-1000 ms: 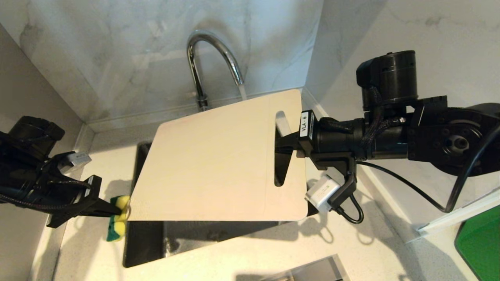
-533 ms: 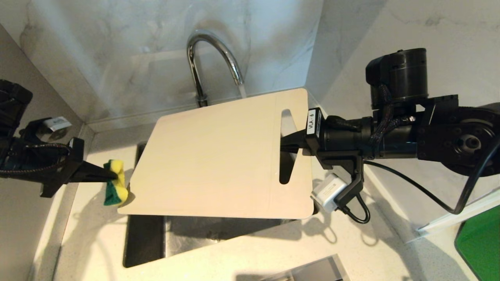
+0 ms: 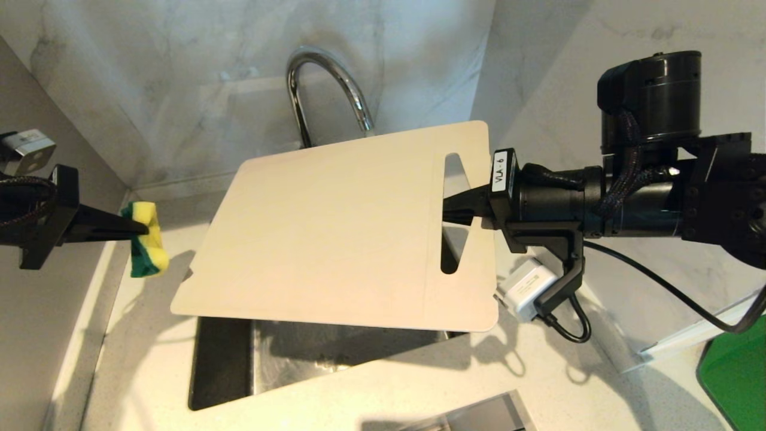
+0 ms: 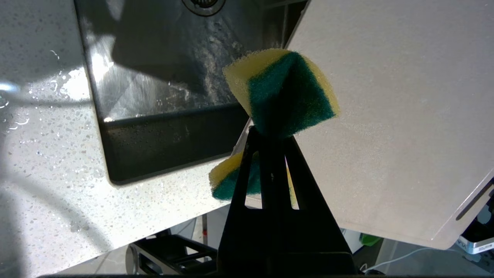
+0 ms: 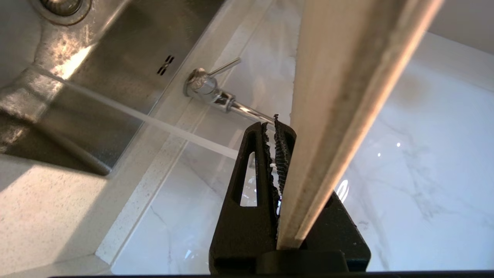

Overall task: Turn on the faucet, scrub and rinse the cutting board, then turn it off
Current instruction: Scrub the cutting board underwater, then put down the cutting board

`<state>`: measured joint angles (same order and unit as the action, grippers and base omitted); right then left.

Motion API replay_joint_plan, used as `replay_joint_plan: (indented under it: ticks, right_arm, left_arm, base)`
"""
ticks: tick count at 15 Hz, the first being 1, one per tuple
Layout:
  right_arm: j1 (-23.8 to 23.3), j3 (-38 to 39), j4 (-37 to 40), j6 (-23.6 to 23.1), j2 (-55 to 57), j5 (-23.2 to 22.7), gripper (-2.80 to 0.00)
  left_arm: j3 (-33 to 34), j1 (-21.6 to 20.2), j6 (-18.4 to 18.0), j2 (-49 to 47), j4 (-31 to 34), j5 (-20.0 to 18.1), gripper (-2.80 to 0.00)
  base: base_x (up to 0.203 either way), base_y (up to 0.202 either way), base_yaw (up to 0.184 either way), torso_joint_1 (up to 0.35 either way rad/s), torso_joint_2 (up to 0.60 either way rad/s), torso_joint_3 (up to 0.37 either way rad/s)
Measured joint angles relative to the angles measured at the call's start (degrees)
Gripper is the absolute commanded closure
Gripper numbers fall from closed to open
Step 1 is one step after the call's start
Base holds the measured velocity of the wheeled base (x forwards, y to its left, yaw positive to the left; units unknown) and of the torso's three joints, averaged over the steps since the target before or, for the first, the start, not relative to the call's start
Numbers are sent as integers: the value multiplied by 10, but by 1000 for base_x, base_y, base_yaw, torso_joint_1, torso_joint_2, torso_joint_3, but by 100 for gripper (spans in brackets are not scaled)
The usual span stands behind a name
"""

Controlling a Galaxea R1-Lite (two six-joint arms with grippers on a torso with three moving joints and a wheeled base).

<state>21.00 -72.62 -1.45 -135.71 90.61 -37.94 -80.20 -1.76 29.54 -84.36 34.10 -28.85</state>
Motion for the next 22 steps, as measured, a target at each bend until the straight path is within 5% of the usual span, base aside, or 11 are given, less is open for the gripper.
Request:
replay_joint_plan:
  ticks: [12,17,22]
  right_arm:
    - [-20,16,-8,62,-47,-27,0]
    - [-22,100,-139,145,-52,-24,0]
    - [-30,148,-163,153,-59,-21,0]
  left_arm:
    - [-15,21,1,16,26,27,0]
    - [-39,23,16,16,35,23,0]
    - [-53,20,34,15,36,22,0]
  base:
    - [0,0,0,0,0,0]
    - [0,0,0,0,0,0]
    - [0,0,0,0,0,0]
